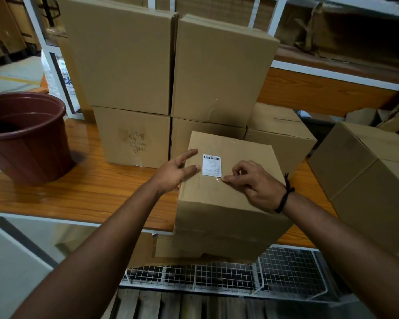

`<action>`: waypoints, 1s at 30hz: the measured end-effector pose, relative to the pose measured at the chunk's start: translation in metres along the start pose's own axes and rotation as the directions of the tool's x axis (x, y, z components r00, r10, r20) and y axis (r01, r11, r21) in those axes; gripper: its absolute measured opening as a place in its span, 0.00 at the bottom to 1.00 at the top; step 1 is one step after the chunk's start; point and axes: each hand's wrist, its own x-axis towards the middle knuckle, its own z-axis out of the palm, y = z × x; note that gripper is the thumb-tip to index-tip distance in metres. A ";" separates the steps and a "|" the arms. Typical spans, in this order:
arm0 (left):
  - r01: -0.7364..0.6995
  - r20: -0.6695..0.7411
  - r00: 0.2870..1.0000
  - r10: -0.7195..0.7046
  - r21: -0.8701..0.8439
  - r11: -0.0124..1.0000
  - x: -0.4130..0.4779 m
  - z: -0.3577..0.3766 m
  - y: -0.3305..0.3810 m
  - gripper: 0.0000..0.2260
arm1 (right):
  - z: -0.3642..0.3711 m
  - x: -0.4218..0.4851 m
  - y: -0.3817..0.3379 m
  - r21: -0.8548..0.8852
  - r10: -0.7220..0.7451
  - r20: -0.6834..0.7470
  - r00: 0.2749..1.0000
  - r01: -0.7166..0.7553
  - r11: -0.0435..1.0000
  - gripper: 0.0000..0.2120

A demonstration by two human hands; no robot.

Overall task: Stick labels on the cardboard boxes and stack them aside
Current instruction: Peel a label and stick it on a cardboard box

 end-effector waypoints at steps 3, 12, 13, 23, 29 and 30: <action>-0.002 0.009 1.000 0.002 -0.003 1.000 -0.001 0.000 0.000 0.25 | 0.000 -0.001 -0.001 -0.020 -0.007 -0.017 1.000 0.006 1.000 0.23; 0.003 0.009 1.000 -0.003 -0.012 1.000 -0.001 0.000 -0.001 0.27 | 0.001 0.000 0.001 0.061 -0.019 -0.100 0.995 0.025 0.998 0.21; 0.005 0.010 1.000 -0.005 -0.014 1.000 -0.001 0.000 -0.001 0.27 | -0.001 0.003 0.002 0.096 -0.005 -0.132 0.991 0.018 0.995 0.18; 0.003 0.006 1.000 -0.003 -0.002 1.000 0.000 -0.001 -0.001 0.26 | -0.009 0.047 0.012 -0.219 -0.274 -0.259 0.926 0.219 0.951 0.15; 0.001 0.009 1.000 -0.002 0.010 1.000 0.001 -0.002 -0.003 0.25 | -0.006 0.054 0.022 -0.227 -0.387 -0.316 0.866 0.327 0.917 0.22; 0.000 0.007 1.000 0.000 0.011 1.000 0.002 -0.002 -0.003 0.25 | -0.005 0.054 0.022 -0.227 -0.399 -0.322 0.859 0.339 0.913 0.23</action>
